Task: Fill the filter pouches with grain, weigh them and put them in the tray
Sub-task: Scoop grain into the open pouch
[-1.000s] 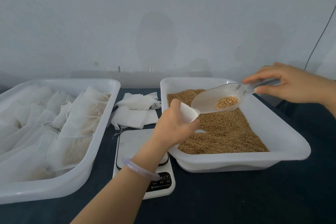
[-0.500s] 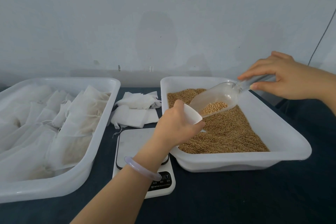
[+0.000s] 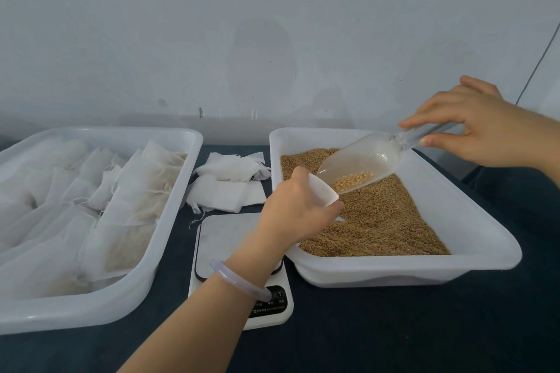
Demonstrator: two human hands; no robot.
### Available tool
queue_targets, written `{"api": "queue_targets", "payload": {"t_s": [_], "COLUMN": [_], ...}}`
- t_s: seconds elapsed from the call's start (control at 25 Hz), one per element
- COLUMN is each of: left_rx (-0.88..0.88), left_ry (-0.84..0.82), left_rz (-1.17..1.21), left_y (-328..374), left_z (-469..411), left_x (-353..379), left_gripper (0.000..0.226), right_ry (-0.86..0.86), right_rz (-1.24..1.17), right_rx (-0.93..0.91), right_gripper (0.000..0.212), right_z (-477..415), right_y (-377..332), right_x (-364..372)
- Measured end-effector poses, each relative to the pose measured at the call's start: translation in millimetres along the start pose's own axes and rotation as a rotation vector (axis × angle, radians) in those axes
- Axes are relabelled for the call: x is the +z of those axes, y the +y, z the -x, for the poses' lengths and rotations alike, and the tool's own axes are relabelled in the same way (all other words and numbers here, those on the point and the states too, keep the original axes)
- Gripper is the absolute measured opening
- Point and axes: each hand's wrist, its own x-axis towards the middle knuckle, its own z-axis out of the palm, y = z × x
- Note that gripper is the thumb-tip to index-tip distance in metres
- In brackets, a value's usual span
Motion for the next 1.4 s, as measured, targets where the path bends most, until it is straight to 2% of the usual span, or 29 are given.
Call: {"api": "queue_targets", "payload": {"t_s": [0.48,0.56,0.72,0.8,0.96,1.08,1.12,1.2,1.24,1.32,1.4], "left_rx": [-0.027,-0.029,-0.042,-0.036,-0.02,-0.052,-0.056,-0.035,-0.019,0.007,0.002], "left_ry": [-0.008,-0.01,-0.019,-0.014,0.018,-0.039,-0.062,-0.117,-0.154,-0.234,-0.29], "left_rz": [0.011,0.023,0.069,0.101,0.282,0.51,0.585,0.691,0.736,0.813,0.857], "left_y": [1.6,1.7,1.3,0.2,-4.6,-8.7,-9.4,-9.6,-10.1,-9.5,-9.6], "left_z": [0.6,1.0,0.5,0.2,0.2,-1.1,-1.4,-4.2,-5.7,-8.5,-9.9], "left_x": [-0.7,-1.0,-1.5,-2.0,-3.5,-8.5,-12.5,-25.4,-33.6,-51.4,-67.2], "left_gripper": [0.047,0.046,0.043,0.036,0.018,0.011,0.01,0.015,0.017,0.02,0.023], "right_ry": [-0.047,-0.104,-0.327,-0.397,-0.521,-0.605,-0.618,-0.548,-0.455,-0.278,-0.283], "right_rz": [-0.061,-0.123,-0.396,-0.403,-0.242,-0.217,-0.202,-0.175,-0.241,-0.589,-0.976], "right_rx": [0.056,0.085,0.259,0.33,0.428,0.458,0.454,0.416,0.395,0.335,0.176], "right_gripper": [0.032,0.031,0.027,0.024,0.028,0.024,0.028,0.053,0.063,0.07,0.054], "right_z": [2.5,4.5,18.9,26.6,33.3,32.4,31.6,27.7,24.3,14.4,1.9], "right_y": [5.2,7.4,11.4,12.9,4.5,-5.1,-7.5,-14.0,-21.9,-46.7,-79.9], "right_x": [4.3,6.8,27.6,48.5,98.4,118.0,120.5,119.3,114.9,99.7,86.6]}}
